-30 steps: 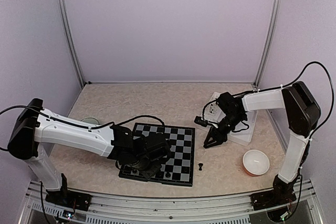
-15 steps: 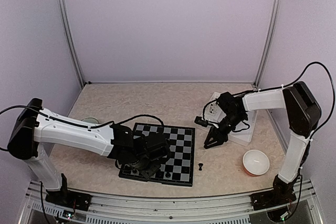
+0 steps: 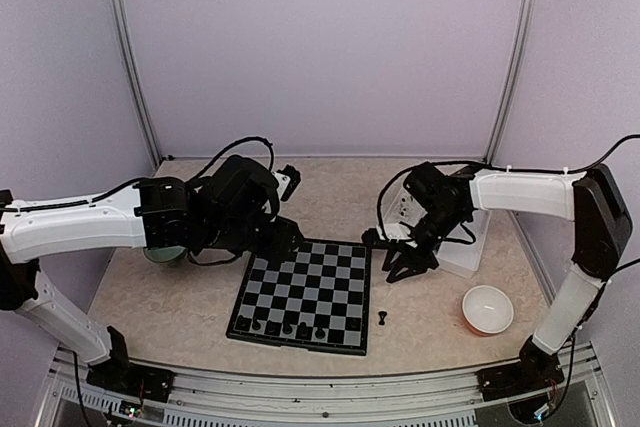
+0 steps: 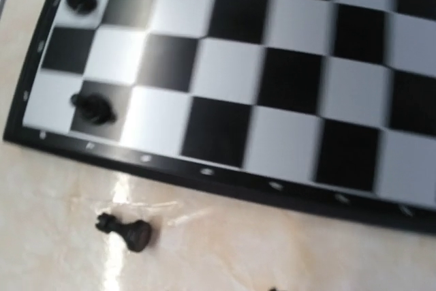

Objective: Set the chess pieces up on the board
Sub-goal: Pick up the rook from the center of the board.

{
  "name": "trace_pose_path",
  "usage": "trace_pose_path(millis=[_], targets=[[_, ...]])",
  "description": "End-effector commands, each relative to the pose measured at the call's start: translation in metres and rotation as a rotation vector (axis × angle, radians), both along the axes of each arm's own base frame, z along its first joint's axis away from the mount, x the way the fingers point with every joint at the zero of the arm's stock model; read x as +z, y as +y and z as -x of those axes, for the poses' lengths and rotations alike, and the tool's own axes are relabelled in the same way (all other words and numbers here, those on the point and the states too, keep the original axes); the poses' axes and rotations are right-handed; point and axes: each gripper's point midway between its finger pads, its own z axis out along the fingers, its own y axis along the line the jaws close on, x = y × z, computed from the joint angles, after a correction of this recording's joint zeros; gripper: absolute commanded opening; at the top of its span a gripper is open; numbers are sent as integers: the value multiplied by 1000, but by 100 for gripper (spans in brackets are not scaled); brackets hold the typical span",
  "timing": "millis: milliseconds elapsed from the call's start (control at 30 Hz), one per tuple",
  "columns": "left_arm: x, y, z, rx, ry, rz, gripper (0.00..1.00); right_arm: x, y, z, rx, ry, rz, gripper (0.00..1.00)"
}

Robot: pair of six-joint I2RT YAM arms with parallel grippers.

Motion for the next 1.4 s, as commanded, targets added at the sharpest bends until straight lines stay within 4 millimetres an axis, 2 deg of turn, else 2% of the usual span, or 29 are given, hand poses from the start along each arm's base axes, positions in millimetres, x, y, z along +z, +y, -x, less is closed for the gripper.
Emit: trace_pose_path(millis=[0,133,367,500,833,1167,1367], targets=[[38,-15,-28,48,-61,239,44,-21,2,19,183,-150,118,31],[49,-14,-44,79,-69,340,44,-48,3,35,290,-198,214,31],[36,-12,-47,88,-41,328,44,-77,1,44,373,-233,296,34],[29,-9,-45,98,-29,331,44,-85,2,46,404,-258,312,36],[25,-4,-42,107,-23,345,44,-97,9,57,464,-261,345,40],[23,0,-40,110,-22,352,44,-105,-3,69,476,-238,413,22],[23,-1,-37,107,-17,372,44,-94,-4,69,397,-222,389,14]])
